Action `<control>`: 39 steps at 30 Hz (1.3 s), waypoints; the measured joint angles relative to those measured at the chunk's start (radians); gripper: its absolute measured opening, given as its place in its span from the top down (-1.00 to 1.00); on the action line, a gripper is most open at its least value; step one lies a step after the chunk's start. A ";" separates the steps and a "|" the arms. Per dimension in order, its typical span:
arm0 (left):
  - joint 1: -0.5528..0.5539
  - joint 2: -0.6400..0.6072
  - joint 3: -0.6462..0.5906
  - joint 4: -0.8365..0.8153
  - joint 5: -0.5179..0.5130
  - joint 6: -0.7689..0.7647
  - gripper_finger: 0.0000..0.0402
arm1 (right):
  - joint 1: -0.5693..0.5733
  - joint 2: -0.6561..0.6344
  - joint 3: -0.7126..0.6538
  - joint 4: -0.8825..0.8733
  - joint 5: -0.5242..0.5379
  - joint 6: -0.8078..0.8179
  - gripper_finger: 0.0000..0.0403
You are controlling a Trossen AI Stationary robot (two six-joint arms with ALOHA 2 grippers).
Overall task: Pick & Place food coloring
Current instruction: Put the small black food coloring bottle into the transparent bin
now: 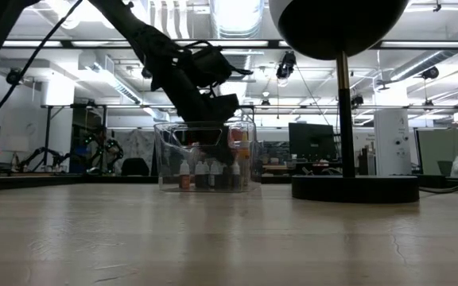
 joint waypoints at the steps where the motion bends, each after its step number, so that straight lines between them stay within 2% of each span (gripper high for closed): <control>1: 0.000 0.000 0.000 0.003 0.000 0.000 0.85 | 0.000 0.000 0.000 0.000 0.000 -0.004 0.39; 15: 0.000 0.001 -0.014 -0.005 -0.019 0.000 0.83 | -0.001 0.000 0.000 -0.002 0.000 -0.017 0.39; 33: 0.000 -0.013 -0.011 -0.033 -0.016 0.016 0.40 | -0.004 0.000 -0.001 0.000 0.000 -0.013 0.39; 39: -0.001 -0.055 -0.008 -0.113 0.048 0.012 0.21 | -0.005 0.000 -0.001 -0.001 0.000 -0.013 0.39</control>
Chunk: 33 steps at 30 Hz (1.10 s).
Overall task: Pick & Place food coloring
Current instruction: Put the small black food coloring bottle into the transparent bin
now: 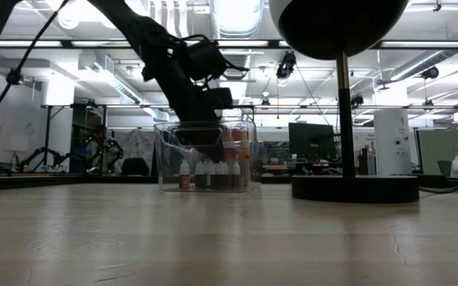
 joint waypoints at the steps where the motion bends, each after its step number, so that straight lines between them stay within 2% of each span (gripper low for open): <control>1: -0.001 -0.010 0.000 -0.009 0.001 -0.004 0.19 | 0.000 0.000 0.000 0.000 0.000 0.000 0.39; 7: -0.005 -0.150 -0.001 -0.026 0.002 -0.009 0.16 | -0.002 0.000 0.000 -0.005 0.002 -0.013 0.39; 11: -0.010 -0.280 -0.006 -0.067 0.070 -0.013 0.15 | 0.011 -0.009 -0.002 -0.010 0.003 -0.019 0.39; 14: -0.016 -0.383 -0.006 -0.109 0.130 -0.004 0.15 | 0.041 -0.019 -0.012 -0.012 0.008 -0.025 0.39; 19: -0.040 -0.548 -0.006 -0.168 0.174 -0.014 0.15 | 0.115 -0.040 -0.018 -0.013 0.011 -0.033 0.39; 23: -0.077 -0.674 -0.006 -0.224 0.177 -0.046 0.15 | 0.182 -0.059 -0.018 -0.044 -0.061 -0.030 0.39; 29: -0.134 -0.802 -0.006 -0.279 0.175 -0.176 0.15 | 0.302 -0.096 -0.018 -0.142 -0.111 0.081 0.32; 33: -0.185 -0.844 -0.006 -0.297 0.175 -0.250 0.15 | 0.392 -0.126 -0.018 -0.264 -0.115 0.289 0.21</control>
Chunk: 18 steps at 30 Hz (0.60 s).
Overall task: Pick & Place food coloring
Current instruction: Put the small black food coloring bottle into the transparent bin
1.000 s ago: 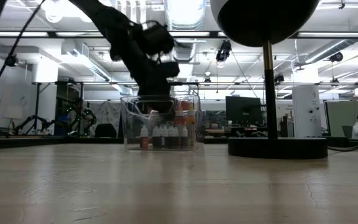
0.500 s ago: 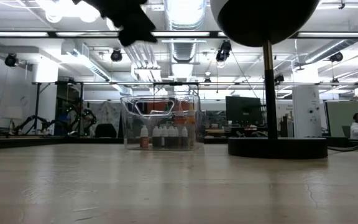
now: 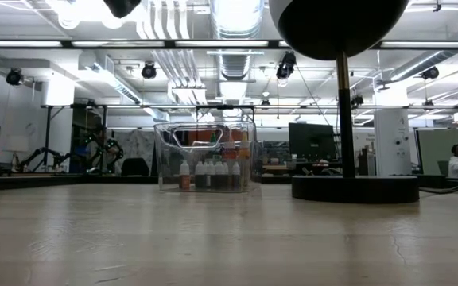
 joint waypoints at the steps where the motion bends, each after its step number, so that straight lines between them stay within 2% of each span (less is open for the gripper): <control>1: -0.016 -0.007 0.000 0.000 -0.001 -0.015 0.15 | 0.024 -0.006 0.000 -0.033 -0.001 0.064 0.18; 3: -0.046 -0.012 0.000 0.010 -0.001 -0.033 0.15 | 0.065 -0.015 0.000 -0.074 -0.027 0.160 0.14; 5: -0.072 -0.012 0.000 0.025 -0.001 -0.067 0.15 | 0.103 -0.023 -0.001 -0.087 -0.082 0.190 0.10; 8: -0.101 -0.003 0.000 0.057 -0.002 -0.129 0.15 | 0.141 -0.025 -0.002 -0.086 -0.158 0.172 0.09; 11: -0.125 0.012 0.000 0.087 -0.010 -0.197 0.15 | 0.164 -0.026 -0.016 -0.086 -0.190 0.134 0.10; 18: -0.209 0.049 0.000 0.088 -0.231 -0.354 0.15 | 0.210 -0.052 -0.126 -0.086 -0.223 0.171 0.17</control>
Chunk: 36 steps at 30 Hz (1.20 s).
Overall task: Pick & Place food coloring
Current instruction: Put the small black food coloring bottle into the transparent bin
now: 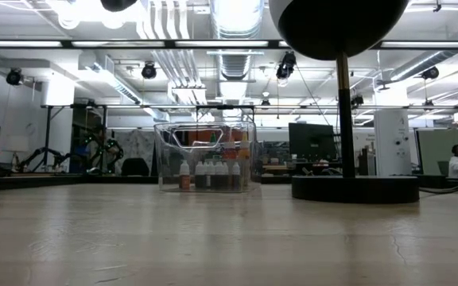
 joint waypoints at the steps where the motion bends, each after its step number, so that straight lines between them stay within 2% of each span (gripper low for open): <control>1: -0.015 0.005 0.000 0.000 -0.037 -0.022 0.15 | 0.010 -0.011 -0.028 0.001 0.000 0.019 0.17; 6: -0.097 0.039 0.000 0.000 -0.146 -0.120 0.15 | 0.050 -0.074 -0.174 0.053 -0.005 0.107 0.21; 13: -0.240 0.107 0.000 0.046 -0.239 -0.169 0.15 | 0.046 -0.153 -0.374 0.158 -0.013 0.056 0.19; 17: -0.292 0.141 0.000 0.048 -0.252 -0.186 0.15 | 0.044 -0.198 -0.468 0.215 -0.049 -0.038 0.15; 25: -0.313 0.187 0.000 0.049 -0.254 -0.225 0.15 | 0.040 -0.319 -0.693 0.382 -0.219 -0.309 0.11; 29: -0.314 0.206 0.000 0.049 -0.253 -0.233 0.15 | 0.040 -0.373 -0.780 0.487 -0.211 -0.437 0.10; 36: -0.314 0.225 0.000 0.053 -0.251 -0.217 0.15 | 0.040 -0.393 -0.889 0.540 -0.213 -0.617 0.07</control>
